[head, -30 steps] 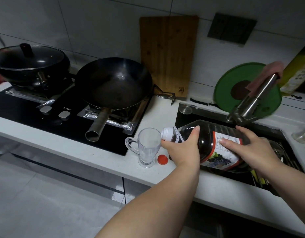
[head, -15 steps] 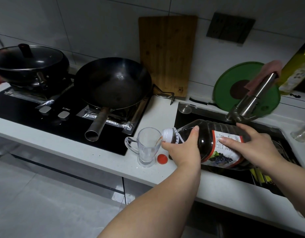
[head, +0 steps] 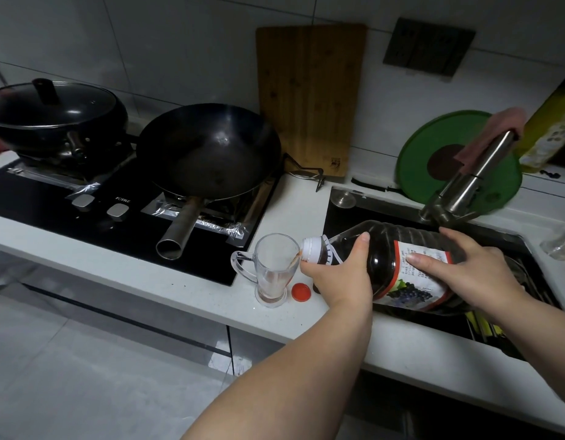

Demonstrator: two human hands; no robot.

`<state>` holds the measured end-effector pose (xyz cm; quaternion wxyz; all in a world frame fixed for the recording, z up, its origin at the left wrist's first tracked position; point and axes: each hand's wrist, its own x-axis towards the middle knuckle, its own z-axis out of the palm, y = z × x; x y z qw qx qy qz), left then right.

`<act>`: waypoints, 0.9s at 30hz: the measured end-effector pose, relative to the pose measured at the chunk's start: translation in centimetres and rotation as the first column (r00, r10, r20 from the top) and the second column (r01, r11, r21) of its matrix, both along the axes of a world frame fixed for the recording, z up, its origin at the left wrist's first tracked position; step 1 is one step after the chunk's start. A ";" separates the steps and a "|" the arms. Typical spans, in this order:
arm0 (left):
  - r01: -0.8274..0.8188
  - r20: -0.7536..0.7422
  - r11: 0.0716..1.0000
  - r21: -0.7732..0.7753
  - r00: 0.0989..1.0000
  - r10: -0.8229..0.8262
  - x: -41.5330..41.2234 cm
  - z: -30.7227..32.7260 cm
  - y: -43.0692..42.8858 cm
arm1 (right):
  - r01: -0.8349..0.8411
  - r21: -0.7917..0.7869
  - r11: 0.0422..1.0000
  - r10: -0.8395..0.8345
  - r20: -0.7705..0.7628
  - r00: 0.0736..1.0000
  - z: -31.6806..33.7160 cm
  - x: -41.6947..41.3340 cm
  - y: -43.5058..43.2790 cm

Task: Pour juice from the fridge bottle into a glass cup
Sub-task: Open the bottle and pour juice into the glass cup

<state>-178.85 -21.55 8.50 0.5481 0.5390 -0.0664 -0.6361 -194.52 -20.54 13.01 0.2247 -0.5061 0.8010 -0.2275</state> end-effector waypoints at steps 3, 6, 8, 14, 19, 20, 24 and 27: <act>0.006 -0.003 1.000 0.002 1.000 -0.006 -0.1 -0.2 0.0 | 0.000 0.009 1.000 0.000 0.000 1.000 0.1 0.1 0.0; 0.014 -0.004 1.000 0.003 1.000 -0.014 -0.1 -0.5 -0.1 | 0.003 0.011 1.000 -0.003 -0.001 1.000 0.2 0.2 0.1; 0.021 -0.005 1.000 0.008 1.000 -0.021 -0.2 -0.7 -0.1 | 0.003 0.018 1.000 -0.003 -0.001 1.000 0.2 0.3 0.1; 0.025 0.009 1.000 0.018 1.000 -0.025 -0.1 -0.8 -0.3 | 0.010 0.018 1.000 -0.011 0.006 1.000 0.4 0.6 0.1; 0.022 0.001 1.000 0.021 1.000 -0.022 0.0 -0.7 -0.3 | 0.005 0.028 1.000 -0.004 -0.008 1.000 0.7 0.9 0.1; 0.021 0.000 1.000 0.021 1.000 -0.021 0.0 -0.6 -0.3 | 0.003 0.028 1.000 -0.003 -0.009 1.000 0.8 0.9 0.1; 0.008 -0.004 1.000 0.002 1.000 -0.008 0.1 -0.5 -0.2 | -0.007 0.030 1.000 0.008 -0.018 1.000 1.2 1.1 0.1; -0.007 -0.008 1.000 -0.007 1.000 0.007 0.1 -0.6 -0.3 | -0.015 0.033 0.999 0.015 -0.022 1.000 1.5 1.2 0.1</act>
